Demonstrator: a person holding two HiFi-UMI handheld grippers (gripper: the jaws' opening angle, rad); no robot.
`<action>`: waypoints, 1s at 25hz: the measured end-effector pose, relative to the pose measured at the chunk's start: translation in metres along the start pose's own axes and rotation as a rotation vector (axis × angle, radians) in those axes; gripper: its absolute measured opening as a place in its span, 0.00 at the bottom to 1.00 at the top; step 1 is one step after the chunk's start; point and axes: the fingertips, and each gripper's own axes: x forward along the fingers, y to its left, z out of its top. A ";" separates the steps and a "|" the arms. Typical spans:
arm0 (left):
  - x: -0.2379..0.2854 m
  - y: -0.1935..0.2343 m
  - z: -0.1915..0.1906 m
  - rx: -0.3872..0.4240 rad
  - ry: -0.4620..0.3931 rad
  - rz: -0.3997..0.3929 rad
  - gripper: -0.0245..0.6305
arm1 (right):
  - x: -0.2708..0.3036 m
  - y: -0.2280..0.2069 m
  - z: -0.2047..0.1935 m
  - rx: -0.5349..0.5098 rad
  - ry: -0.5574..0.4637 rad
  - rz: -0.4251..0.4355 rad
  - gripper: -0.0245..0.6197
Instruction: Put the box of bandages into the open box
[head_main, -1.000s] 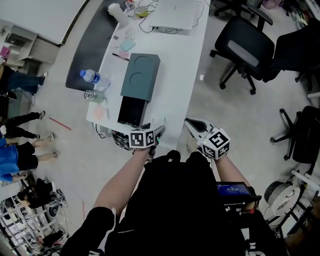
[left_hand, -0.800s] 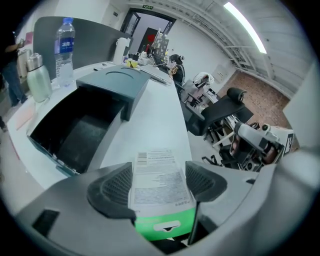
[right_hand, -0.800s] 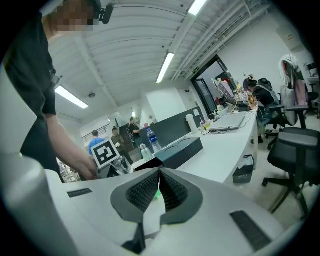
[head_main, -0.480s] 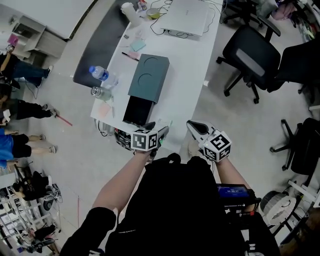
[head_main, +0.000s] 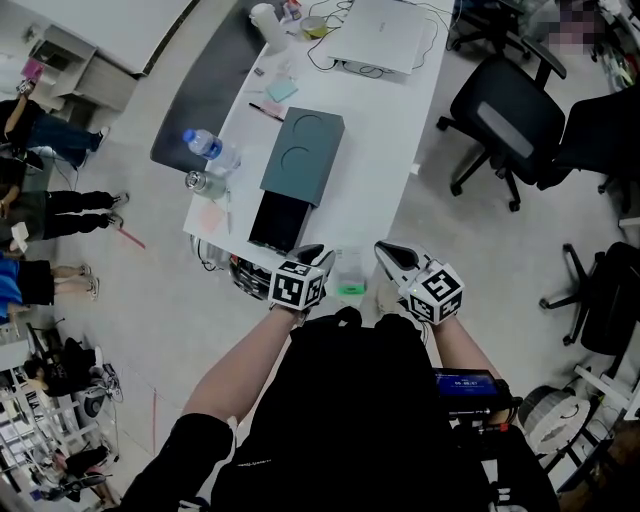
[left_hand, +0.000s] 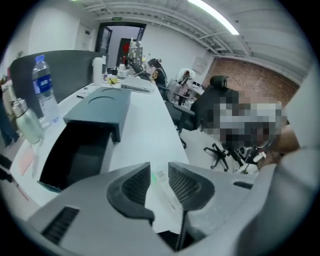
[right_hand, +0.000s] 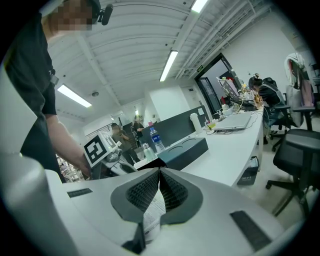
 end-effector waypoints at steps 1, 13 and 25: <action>0.002 -0.007 -0.003 0.032 0.022 -0.013 0.23 | -0.001 0.000 0.000 0.002 -0.001 -0.001 0.08; 0.026 -0.039 -0.028 0.343 0.237 -0.054 0.57 | -0.023 -0.012 -0.009 0.036 -0.032 -0.038 0.08; 0.041 -0.016 -0.030 -0.218 0.270 0.152 0.62 | -0.037 -0.030 -0.016 0.084 -0.089 -0.066 0.08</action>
